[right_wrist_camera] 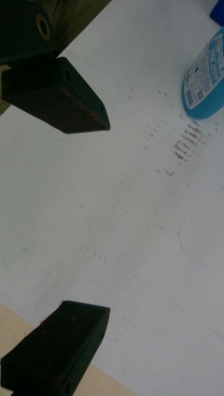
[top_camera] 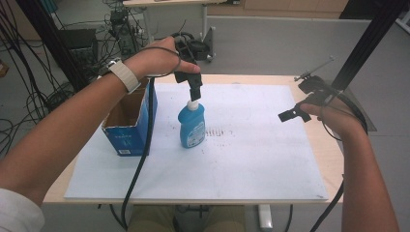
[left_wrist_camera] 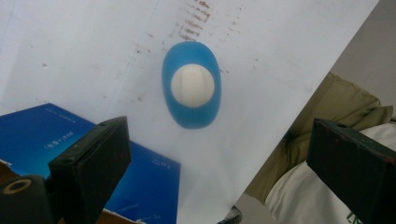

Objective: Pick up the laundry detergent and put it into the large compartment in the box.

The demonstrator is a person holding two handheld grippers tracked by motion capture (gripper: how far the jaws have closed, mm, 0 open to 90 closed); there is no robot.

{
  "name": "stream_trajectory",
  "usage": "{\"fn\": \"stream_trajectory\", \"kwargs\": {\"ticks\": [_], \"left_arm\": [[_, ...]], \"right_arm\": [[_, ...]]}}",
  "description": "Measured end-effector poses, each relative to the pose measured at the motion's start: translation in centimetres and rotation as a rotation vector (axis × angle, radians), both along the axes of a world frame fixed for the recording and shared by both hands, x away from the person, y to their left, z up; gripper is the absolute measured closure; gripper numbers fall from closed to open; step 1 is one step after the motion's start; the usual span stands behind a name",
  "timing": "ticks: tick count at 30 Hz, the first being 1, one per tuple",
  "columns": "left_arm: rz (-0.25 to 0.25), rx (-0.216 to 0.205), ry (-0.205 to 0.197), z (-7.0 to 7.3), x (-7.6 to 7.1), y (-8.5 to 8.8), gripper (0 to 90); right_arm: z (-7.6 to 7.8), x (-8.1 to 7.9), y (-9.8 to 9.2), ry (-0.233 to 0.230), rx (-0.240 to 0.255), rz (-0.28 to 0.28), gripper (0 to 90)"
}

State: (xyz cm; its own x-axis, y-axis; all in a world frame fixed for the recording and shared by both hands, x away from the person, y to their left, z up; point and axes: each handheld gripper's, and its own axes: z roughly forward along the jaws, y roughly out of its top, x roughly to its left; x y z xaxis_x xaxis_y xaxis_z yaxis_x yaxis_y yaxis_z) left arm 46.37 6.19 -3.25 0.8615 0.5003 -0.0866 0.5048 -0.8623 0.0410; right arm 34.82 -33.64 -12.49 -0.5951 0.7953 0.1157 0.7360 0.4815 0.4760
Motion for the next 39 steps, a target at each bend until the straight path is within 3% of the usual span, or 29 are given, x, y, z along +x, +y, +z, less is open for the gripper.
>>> {"fn": "stream_trajectory", "kwargs": {"ticks": [11, 39], "left_arm": [[0.008, 0.012, -0.008, -1.7, 0.5, -0.5, 6.8], [0.037, 0.033, 0.014, -4.8, 1.6, -1.4, 6.9]], "right_arm": [[-0.2, 0.2, 0.3, 0.001, -0.001, 0.005, 9.3], [-0.3, 0.0, 0.2, -0.002, -0.003, 0.005, 9.3]]}}
